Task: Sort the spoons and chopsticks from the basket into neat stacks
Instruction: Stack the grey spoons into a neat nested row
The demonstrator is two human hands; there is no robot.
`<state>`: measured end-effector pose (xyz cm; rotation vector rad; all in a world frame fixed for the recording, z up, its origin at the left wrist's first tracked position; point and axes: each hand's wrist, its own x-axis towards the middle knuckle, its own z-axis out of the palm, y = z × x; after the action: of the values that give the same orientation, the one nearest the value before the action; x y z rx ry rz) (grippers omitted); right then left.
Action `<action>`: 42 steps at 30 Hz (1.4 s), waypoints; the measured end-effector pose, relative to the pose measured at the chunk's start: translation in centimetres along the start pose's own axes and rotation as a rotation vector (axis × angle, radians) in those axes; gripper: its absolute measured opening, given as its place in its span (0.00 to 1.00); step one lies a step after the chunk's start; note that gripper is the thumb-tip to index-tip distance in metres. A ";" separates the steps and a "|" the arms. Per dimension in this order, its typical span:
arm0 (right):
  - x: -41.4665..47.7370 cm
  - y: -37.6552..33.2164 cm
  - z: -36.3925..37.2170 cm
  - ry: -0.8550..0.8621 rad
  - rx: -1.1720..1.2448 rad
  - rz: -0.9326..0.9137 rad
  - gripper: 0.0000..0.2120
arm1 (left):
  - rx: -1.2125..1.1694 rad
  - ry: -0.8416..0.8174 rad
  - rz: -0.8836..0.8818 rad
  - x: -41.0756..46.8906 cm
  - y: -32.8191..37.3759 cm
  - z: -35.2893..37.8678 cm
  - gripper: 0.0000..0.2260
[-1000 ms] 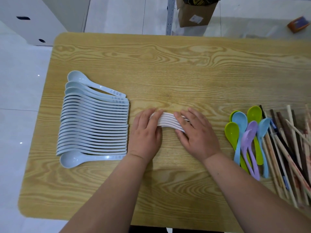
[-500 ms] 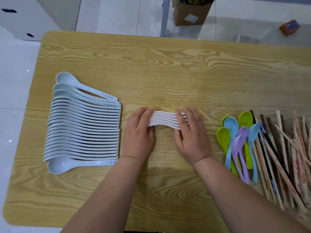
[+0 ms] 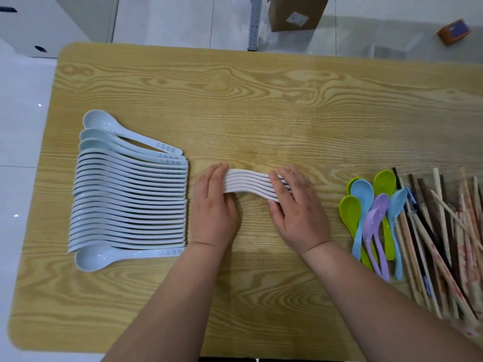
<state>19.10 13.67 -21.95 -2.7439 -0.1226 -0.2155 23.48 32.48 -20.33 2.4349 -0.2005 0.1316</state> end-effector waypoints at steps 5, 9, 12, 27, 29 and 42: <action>0.2 0.0 0.1 0.011 -0.012 0.011 0.23 | 0.060 -0.011 0.019 0.0 0.0 0.1 0.24; 0.1 0.0 0.1 0.008 -0.020 0.019 0.24 | 0.089 -0.013 0.028 0.1 0.2 0.1 0.26; 0.2 -0.1 0.1 0.007 -0.021 0.030 0.24 | 0.080 -0.021 0.015 0.1 0.2 0.0 0.26; 2.6 0.8 -0.6 0.053 0.018 0.085 0.23 | 0.061 -0.108 0.116 4.2 -0.2 -0.1 0.24; 3.6 1.1 -0.6 0.063 0.035 0.080 0.23 | 0.101 -0.093 0.133 5.0 0.0 0.1 0.23; 6.0 2.5 -0.3 -0.023 -0.135 -0.007 0.27 | 0.217 -0.104 0.399 7.5 -0.5 1.0 0.23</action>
<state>25.26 11.60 -21.64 -2.8808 -0.1277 -0.2014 30.94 31.38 -20.32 2.5886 -0.7533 0.2125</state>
